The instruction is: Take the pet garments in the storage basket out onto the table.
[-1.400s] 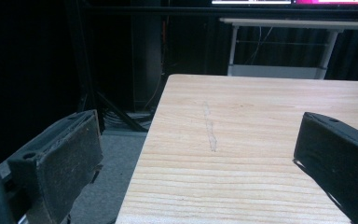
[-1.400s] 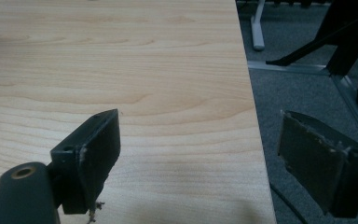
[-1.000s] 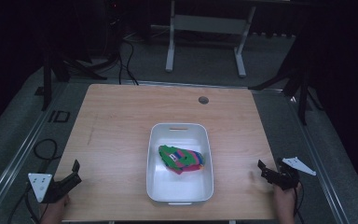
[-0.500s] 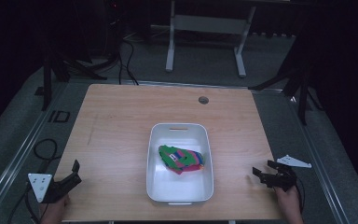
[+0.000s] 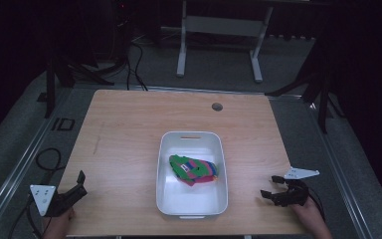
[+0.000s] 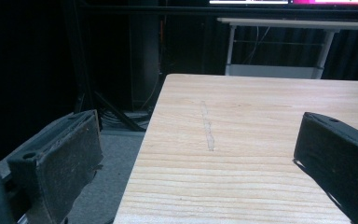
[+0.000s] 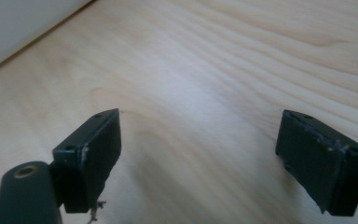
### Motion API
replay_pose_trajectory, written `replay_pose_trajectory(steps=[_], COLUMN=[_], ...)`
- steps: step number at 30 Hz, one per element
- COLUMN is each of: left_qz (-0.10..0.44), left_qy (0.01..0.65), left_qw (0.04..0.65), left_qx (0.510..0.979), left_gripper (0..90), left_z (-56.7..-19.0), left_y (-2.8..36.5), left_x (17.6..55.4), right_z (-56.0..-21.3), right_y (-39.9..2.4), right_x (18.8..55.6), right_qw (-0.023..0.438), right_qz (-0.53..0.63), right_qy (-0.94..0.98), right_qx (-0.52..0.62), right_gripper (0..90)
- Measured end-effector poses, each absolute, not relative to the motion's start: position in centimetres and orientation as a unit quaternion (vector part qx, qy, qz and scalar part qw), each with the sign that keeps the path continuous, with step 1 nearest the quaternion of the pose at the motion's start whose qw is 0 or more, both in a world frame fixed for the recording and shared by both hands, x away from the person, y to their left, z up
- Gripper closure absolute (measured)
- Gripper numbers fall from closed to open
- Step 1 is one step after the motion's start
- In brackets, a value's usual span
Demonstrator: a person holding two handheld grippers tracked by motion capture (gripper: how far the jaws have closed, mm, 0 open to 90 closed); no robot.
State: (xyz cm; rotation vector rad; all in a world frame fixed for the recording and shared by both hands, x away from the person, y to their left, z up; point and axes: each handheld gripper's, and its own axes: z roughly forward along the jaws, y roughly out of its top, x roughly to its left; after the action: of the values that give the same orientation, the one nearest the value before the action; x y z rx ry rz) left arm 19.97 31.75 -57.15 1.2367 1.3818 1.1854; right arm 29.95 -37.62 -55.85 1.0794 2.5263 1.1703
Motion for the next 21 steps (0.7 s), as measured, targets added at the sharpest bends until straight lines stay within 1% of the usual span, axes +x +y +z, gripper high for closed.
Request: replay_pose_trajectory(steps=[1,7,14,17,21], left_qz=[0.480,0.480,0.480,0.481,0.480], left_qy=[0.560,0.560,0.559,0.559,0.559], left_qw=[0.453,0.454,0.454,0.453,0.454], left_qx=[0.501,0.500,0.501,0.501,0.501], left_gripper=[1.4,1.4,1.4,1.4,1.4], left_z=[-57.1,-57.2,-57.1,-57.1,-57.2], left_y=[31.7,31.8,31.7,31.7,31.8], left_x=[20.0,20.0,20.0,20.0,20.0], right_z=[-55.6,-54.3,-52.8,-51.6,-50.5], right_y=[-37.2,-35.6,-34.1,-32.9,-31.9], right_x=[29.9,29.7,29.6,29.5,29.5], right_qw=[0.062,0.062,0.041,0.025,0.016], right_qz=[0.386,0.382,0.373,0.369,0.365], right_qy=[0.853,0.874,0.891,0.898,0.902], right_qx=[0.346,0.295,0.255,0.239,0.231], right_gripper=[13.0,12.3,12.7,12.7,12.7])
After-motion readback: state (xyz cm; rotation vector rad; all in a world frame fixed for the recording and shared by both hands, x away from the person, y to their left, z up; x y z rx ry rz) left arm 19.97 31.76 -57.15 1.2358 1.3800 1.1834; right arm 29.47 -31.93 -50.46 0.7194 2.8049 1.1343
